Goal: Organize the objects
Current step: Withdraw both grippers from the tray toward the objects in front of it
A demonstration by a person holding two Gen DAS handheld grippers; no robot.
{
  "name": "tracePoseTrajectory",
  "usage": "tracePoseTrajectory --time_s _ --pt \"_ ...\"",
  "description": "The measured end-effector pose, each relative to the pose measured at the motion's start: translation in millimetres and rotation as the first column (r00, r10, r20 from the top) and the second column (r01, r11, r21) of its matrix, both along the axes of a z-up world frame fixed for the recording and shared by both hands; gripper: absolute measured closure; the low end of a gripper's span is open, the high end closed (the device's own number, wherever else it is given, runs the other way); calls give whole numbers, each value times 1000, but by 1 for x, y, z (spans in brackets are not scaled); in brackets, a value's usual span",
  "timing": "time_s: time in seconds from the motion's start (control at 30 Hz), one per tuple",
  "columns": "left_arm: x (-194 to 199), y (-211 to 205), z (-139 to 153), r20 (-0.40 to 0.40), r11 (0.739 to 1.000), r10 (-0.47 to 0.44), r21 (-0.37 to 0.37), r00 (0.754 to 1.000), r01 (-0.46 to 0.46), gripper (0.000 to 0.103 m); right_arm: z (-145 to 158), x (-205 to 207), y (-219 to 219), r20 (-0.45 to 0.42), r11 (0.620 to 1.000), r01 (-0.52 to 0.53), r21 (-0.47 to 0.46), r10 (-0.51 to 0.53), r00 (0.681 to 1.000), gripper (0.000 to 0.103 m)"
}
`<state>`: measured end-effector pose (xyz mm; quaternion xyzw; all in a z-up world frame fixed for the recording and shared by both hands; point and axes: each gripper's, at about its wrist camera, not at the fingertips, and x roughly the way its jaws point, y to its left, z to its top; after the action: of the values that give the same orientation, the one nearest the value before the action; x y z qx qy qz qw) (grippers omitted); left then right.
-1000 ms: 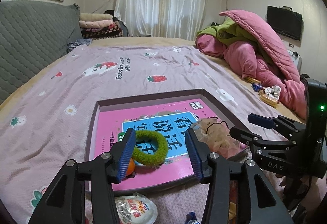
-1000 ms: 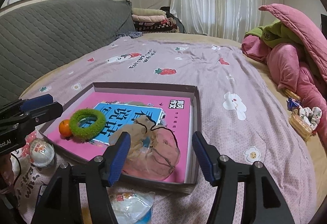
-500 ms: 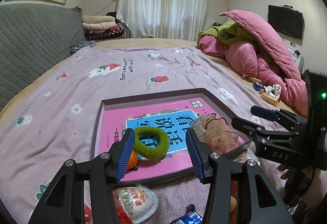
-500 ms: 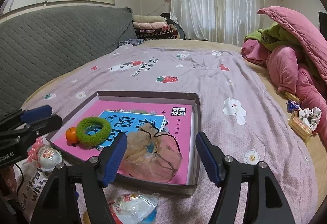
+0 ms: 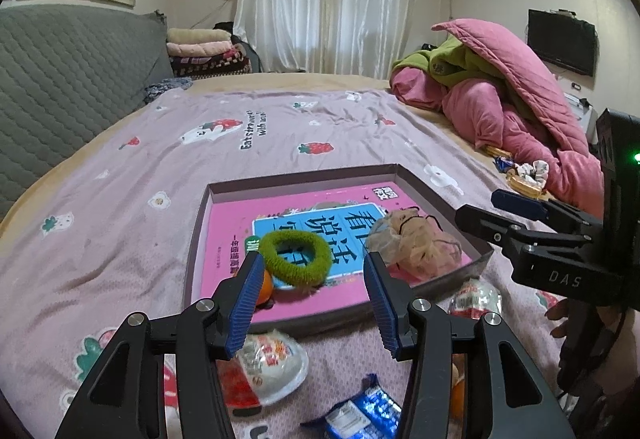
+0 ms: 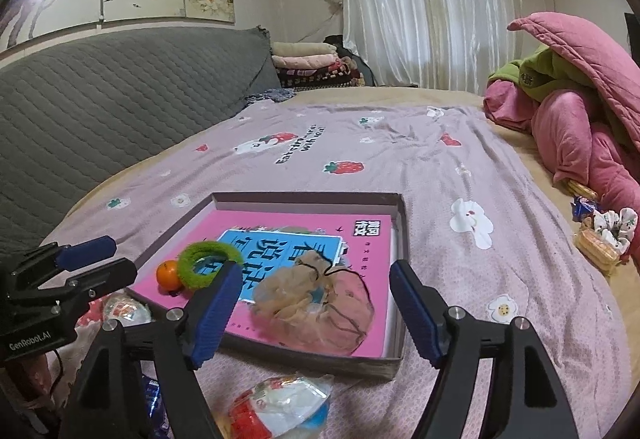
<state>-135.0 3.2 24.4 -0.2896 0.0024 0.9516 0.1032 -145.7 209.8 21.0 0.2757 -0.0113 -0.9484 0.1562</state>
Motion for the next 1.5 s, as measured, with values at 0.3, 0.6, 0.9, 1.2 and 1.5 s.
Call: tracePoseTrajectory --time_s 0.3,0.6,0.9,1.2,1.5 --pt "19 -4 4 -4 1000 9 5 1000 -9 50 9 17 0 -31 1000 8 0 -8 999 27" --pt "34 -7 6 -1 1000 17 5 1000 -17 50 18 29 4 -74 999 29 -19 -30 997 27" --pt "46 -13 3 12 999 34 -4 999 -34 49 22 42 2 -110 999 32 -15 -33 993 26" --pt "56 -12 -2 28 999 28 -19 999 -27 49 20 51 5 -110 999 31 -14 -33 993 25" --pt "60 -10 -4 38 1000 23 -23 999 -22 49 17 55 6 -102 1000 29 -11 -30 994 25"
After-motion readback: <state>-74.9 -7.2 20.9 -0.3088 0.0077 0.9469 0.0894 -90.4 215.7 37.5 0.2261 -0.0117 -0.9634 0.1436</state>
